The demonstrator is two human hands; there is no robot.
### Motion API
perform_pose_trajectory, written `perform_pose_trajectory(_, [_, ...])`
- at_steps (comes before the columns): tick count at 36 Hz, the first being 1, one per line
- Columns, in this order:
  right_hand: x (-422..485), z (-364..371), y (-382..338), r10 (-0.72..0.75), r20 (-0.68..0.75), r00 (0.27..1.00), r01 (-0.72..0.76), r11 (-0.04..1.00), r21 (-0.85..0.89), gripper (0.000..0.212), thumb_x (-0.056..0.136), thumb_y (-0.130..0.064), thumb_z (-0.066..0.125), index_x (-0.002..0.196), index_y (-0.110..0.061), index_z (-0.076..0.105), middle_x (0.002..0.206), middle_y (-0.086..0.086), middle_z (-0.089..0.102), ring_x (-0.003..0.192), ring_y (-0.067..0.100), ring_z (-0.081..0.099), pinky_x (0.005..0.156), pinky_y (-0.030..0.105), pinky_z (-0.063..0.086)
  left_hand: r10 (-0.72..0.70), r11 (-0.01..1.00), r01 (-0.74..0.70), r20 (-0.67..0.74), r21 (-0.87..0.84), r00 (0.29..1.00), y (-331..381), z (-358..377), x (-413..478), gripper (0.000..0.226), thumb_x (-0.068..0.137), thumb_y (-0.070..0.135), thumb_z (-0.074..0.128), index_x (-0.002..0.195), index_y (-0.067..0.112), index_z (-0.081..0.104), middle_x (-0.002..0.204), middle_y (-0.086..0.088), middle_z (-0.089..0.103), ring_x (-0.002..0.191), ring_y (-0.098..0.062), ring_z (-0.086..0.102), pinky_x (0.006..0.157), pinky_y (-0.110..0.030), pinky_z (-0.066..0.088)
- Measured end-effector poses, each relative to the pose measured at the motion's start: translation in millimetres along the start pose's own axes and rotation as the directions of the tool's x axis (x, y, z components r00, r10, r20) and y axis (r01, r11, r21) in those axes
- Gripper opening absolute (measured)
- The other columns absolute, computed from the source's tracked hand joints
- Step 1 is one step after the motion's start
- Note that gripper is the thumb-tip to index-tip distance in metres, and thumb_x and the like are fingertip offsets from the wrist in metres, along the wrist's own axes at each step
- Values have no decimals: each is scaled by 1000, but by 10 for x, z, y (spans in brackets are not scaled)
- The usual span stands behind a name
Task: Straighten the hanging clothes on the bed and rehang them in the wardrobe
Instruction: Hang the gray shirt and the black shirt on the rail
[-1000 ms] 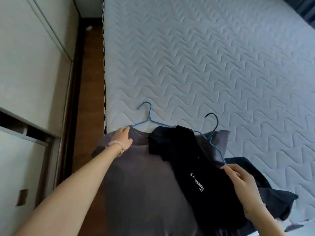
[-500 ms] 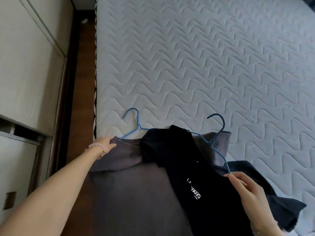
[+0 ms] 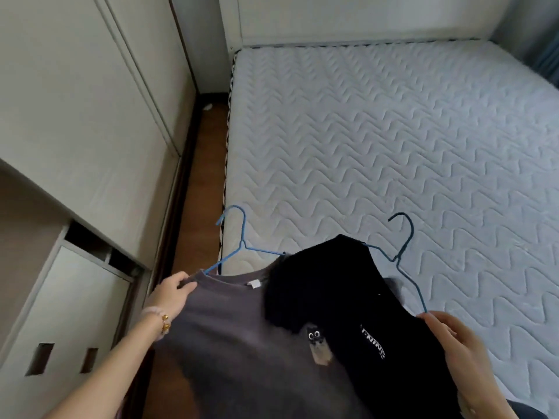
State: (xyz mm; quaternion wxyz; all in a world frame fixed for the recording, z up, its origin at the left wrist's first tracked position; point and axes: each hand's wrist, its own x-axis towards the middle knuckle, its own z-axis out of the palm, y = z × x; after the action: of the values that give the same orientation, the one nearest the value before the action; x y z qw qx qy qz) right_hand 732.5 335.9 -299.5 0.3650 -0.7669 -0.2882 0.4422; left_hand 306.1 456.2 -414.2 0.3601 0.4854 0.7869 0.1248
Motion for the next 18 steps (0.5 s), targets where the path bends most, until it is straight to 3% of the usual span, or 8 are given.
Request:
perform_pose_trajectory(6, [-235,159,-609,-156,68,985,157,987,-19,15,89,-23,58,81,-18,69,70,2,72,68,22,63,62,31,46,-49,978,12,-175,-206,983,-101,-932,-779,19,88,18,60,70,12,60,68,-9,65,72,-33,61,62,-33,38])
perform_pose_trajectory(10, [-541,348,-994,-287,127,949,289,957,4,14,89,-15,58,79,-13,69,77,8,71,69,21,62,60,29,44,-103,938,-7,-299,-345,949,-261,-1607,-1372,21,76,28,66,77,7,64,76,-15,69,79,-36,64,73,-44,46])
perform_pose_trajectory(14, [-885,547,-1107,-320,188,929,318,947,41,17,88,-22,60,74,-19,70,69,11,70,60,26,54,62,33,38,-145,879,-82,-427,-469,892,-394,-2080,-2063,22,85,6,62,64,9,56,66,-11,57,71,-23,51,57,-24,35])
perform_pose_trajectory(18, [-1386,747,-1218,-384,272,882,385,921,53,17,89,-21,59,77,-15,69,62,10,61,57,23,45,55,30,31,-177,820,-150,-494,-552,851,-623,-2401,-2778,20,84,3,62,65,-1,55,68,-13,53,74,-20,45,63,-33,32])
